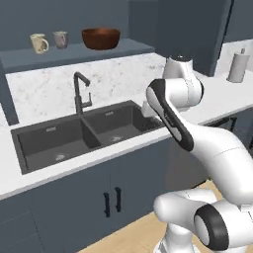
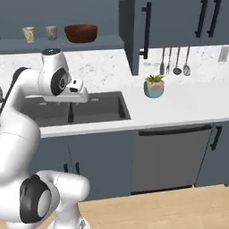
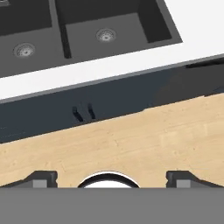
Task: Gather all objects into one cabinet and sort the glasses and bowls to opposite sides.
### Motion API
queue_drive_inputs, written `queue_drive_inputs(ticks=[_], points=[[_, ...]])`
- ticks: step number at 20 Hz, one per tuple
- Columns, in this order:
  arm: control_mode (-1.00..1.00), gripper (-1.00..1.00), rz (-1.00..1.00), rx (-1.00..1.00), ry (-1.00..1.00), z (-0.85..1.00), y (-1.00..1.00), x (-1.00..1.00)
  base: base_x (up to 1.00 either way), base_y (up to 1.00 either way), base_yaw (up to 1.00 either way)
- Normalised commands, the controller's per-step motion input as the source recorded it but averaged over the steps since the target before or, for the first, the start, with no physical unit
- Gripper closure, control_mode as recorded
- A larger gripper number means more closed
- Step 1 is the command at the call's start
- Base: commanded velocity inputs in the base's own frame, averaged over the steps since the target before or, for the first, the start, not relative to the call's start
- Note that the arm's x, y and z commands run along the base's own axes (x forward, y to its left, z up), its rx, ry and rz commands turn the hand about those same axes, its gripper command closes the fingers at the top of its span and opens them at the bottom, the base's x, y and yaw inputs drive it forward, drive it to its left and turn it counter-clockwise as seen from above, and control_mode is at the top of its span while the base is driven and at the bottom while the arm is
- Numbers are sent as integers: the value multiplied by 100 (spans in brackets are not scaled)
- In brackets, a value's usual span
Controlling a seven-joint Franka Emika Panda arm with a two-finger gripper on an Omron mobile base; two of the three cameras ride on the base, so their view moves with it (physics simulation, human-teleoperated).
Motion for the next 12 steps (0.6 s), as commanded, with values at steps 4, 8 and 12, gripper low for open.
queue_drive_inputs(ticks=[4, 8, 12], points=[[100, -100, 0, 0, 0, 0, 0, 0, 8, 0, -76], [100, -100, 0, 0, 0, 0, 0, 0, 2, 0, -69], [100, -100, 0, 0, 0, 0, 0, 0, -14, 0, -60]])
